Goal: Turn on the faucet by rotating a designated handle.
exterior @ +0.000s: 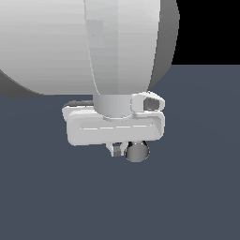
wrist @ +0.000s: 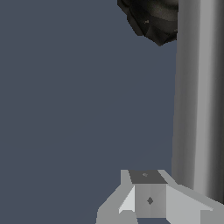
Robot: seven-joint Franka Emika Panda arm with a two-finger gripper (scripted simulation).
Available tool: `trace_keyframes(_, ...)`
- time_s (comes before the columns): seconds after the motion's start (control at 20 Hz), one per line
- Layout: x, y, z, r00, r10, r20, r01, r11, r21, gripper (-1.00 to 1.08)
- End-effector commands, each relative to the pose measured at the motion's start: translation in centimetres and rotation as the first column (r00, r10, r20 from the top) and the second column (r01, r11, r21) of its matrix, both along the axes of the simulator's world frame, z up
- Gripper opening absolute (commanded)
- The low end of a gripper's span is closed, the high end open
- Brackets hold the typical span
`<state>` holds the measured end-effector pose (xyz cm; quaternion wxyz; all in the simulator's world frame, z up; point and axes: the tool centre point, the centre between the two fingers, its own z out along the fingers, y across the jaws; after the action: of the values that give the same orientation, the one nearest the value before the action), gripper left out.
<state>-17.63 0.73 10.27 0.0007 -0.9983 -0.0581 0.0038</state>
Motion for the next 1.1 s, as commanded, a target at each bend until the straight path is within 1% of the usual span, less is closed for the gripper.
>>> trace_keyframes(0.0,0.8,-2.0,0.0,1.0,-0.019,0.008,0.019,1.0,-0.001,-1.0)
trace_keyframes(1.05,2.4,-11.4,0.0,1.0,-0.019,0.008,0.019,1.0,-0.001,-1.0)
